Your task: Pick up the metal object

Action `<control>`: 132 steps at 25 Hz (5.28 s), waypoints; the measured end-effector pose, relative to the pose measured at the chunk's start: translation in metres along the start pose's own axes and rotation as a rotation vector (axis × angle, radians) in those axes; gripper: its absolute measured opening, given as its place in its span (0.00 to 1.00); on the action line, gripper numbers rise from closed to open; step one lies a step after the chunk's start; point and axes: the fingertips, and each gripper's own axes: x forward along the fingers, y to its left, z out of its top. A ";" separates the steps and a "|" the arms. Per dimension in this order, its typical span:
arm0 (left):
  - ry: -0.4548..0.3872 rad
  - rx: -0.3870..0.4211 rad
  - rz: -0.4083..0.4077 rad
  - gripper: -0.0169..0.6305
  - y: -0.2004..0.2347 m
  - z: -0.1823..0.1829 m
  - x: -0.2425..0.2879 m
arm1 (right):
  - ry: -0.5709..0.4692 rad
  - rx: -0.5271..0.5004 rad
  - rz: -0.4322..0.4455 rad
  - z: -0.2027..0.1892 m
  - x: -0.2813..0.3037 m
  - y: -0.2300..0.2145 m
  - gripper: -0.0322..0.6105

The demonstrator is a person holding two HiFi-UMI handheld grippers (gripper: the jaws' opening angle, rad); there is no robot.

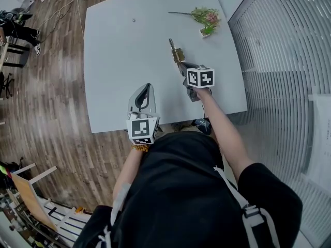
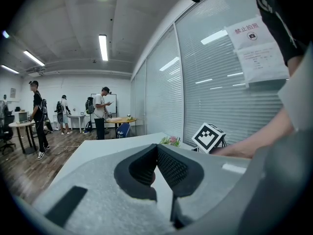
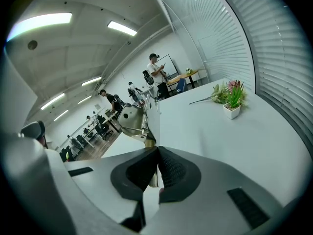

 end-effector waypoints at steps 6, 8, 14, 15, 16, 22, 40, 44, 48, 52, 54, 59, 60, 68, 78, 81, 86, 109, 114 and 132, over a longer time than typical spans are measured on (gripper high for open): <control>-0.011 0.003 -0.013 0.04 0.001 0.004 -0.001 | -0.068 -0.014 0.041 0.023 -0.013 0.022 0.06; -0.015 -0.002 -0.012 0.04 0.001 0.005 0.000 | -0.094 -0.021 0.062 0.031 -0.018 0.031 0.06; -0.022 0.000 -0.022 0.04 0.000 0.005 0.000 | -0.157 -0.023 0.103 0.048 -0.034 0.055 0.06; -0.022 -0.002 -0.021 0.04 0.000 0.005 0.000 | -0.164 -0.027 0.110 0.050 -0.037 0.059 0.06; -0.023 -0.004 -0.021 0.04 0.000 0.005 -0.001 | -0.172 -0.032 0.118 0.052 -0.040 0.063 0.05; -0.024 -0.008 -0.021 0.04 -0.003 0.002 -0.003 | -0.223 -0.064 0.160 0.070 -0.059 0.084 0.05; -0.022 0.002 -0.057 0.04 -0.016 0.002 -0.004 | -0.490 -0.222 0.285 0.117 -0.141 0.138 0.05; -0.019 0.013 -0.064 0.04 -0.019 0.001 -0.004 | -0.522 -0.253 0.293 0.113 -0.157 0.143 0.05; -0.020 0.018 -0.071 0.04 -0.022 0.001 -0.004 | -0.592 -0.295 0.278 0.111 -0.175 0.143 0.06; -0.022 0.043 -0.082 0.04 -0.023 0.004 -0.002 | -0.674 -0.318 0.249 0.113 -0.196 0.143 0.06; -0.028 0.050 -0.085 0.04 -0.022 0.008 0.000 | -0.708 -0.341 0.236 0.115 -0.206 0.145 0.06; -0.072 0.064 -0.099 0.04 -0.027 0.030 0.004 | -0.771 -0.377 0.174 0.120 -0.224 0.144 0.06; -0.085 0.069 -0.106 0.04 -0.030 0.036 0.004 | -0.781 -0.385 0.153 0.120 -0.227 0.142 0.06; -0.199 0.092 -0.143 0.04 -0.052 0.084 0.012 | -0.801 -0.398 0.057 0.113 -0.235 0.129 0.06; -0.186 0.080 -0.165 0.04 -0.062 0.079 0.018 | -0.786 -0.428 -0.053 0.097 -0.239 0.114 0.06; -0.183 0.073 -0.179 0.04 -0.065 0.078 0.019 | -0.758 -0.417 -0.067 0.086 -0.236 0.108 0.06; -0.174 0.063 -0.187 0.04 -0.069 0.072 0.023 | -0.732 -0.407 -0.080 0.074 -0.231 0.102 0.06; -0.170 0.063 -0.073 0.04 -0.066 0.039 0.027 | -0.606 -0.315 -0.126 0.046 -0.200 0.086 0.06; -0.141 0.037 -0.110 0.04 -0.070 0.035 0.029 | -0.560 -0.302 -0.131 0.037 -0.196 0.074 0.06; -0.114 0.015 -0.176 0.04 -0.080 0.028 0.033 | -0.480 -0.245 -0.148 0.013 -0.192 0.053 0.06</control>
